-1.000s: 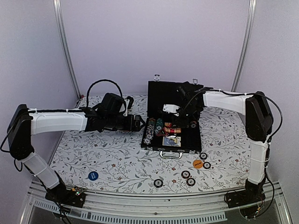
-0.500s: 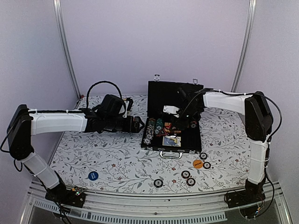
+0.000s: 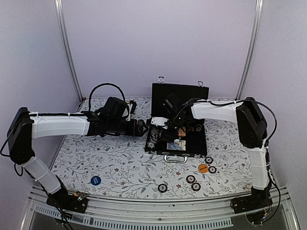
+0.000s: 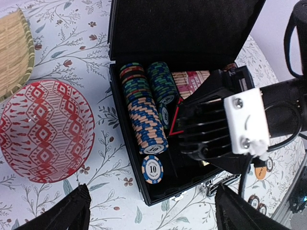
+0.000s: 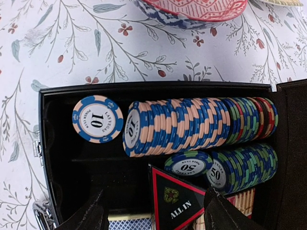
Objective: Pack up texas hold em set
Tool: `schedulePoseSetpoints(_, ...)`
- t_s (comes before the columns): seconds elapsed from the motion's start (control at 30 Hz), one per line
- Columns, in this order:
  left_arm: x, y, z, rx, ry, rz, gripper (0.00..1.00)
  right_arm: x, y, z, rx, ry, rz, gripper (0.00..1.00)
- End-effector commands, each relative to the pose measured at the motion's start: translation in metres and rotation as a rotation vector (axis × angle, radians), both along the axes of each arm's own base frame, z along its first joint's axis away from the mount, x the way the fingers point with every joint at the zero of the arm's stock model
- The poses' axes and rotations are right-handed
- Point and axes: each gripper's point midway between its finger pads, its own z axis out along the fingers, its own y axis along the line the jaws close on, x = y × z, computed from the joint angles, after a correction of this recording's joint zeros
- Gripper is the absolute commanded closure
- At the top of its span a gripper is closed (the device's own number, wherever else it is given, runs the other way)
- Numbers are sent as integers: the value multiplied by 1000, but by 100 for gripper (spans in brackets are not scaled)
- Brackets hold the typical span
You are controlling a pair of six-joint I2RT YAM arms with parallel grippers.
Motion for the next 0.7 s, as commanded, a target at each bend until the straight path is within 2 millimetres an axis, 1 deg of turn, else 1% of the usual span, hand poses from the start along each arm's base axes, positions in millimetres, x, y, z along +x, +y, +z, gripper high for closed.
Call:
schedulePoseSetpoints(0.0, -3, 5, 5, 11, -13, 4, 10, 24, 2, -5, -37, -78, -77, 32)
schedulePoseSetpoints(0.07, -3, 5, 3, 15, -11, 3, 10, 29, -1, -11, -63, -103, -91, 33)
schedulePoseSetpoints(0.27, -3, 4, 0, 17, -6, -1, 10, 42, -19, -28, -159, -170, -137, 37)
schedulePoseSetpoints(0.4, -2, 2, -2, 19, -2, -5, 10, 43, -31, -27, -170, -169, -165, 44)
schedulePoseSetpoints(0.53, -2, 2, -4, 20, 1, -7, 10, 50, -48, -23, -166, -157, -211, 50)
schedulePoseSetpoints(0.67, -2, 1, -7, 21, 7, -10, 10, 55, -67, -22, -171, -149, -246, 52)
